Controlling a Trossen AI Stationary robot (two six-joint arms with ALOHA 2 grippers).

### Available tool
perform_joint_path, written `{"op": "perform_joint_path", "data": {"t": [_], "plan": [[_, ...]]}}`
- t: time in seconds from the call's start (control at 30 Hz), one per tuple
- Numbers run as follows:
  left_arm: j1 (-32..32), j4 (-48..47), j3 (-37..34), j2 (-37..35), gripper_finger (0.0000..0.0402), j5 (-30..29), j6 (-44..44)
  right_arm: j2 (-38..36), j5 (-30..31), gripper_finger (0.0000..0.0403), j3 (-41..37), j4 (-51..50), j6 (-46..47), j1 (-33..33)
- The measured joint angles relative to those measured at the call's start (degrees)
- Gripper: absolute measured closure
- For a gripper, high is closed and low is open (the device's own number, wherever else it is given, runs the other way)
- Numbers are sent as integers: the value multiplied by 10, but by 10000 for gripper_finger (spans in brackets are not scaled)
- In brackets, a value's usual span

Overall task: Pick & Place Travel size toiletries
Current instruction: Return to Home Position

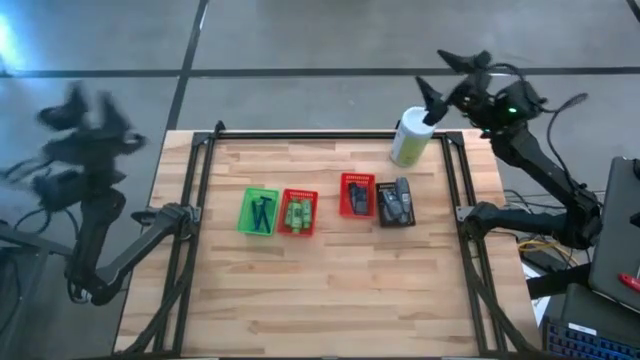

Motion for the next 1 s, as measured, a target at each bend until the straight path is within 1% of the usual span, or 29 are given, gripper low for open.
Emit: {"op": "perform_joint_path", "data": {"t": [0.1,0.17,0.23,0.3,0.37,0.4,0.43,0.57,0.63,0.7,0.77,0.8,0.9,1.0], "plan": [[0,58,3,-23,140,-99,38,-22,0,35,18,1,-31,0],[0,55,1,-35,140,-179,65,-37,11,35,28,0,-61,0],[0,51,-2,-43,140,-246,84,-53,48,35,38,1,-94,0],[0,54,-4,-53,140,-282,108,-66,117,35,43,1,-125,0],[0,51,-3,-58,140,-301,126,-76,197,35,47,1,-143,-1],[0,39,-3,-58,140,-307,127,-81,227,35,48,0,-147,-2],[-1,22,-3,-58,140,-309,126,-84,229,35,48,-5,-148,-2],[-2,-62,-4,-51,140,-310,103,-96,206,35,48,-18,-140,-14],[-2,-78,-6,-43,140,-313,106,-99,204,35,48,-23,-146,-21],[-1,-55,-6,-37,140,-320,123,-98,204,35,48,-26,-147,-23],[-1,1,-5,-34,140,-327,161,-102,206,35,50,-29,-153,-23],[-1,34,-4,-33,140,-341,186,-106,213,35,52,-29,-157,-23],[-1,108,-4,-30,140,-408,259,-129,268,35,62,-22,-186,-23],[-1,126,-4,-29,140,-454,306,-146,354,35,65,-18,-231,-23]]}}
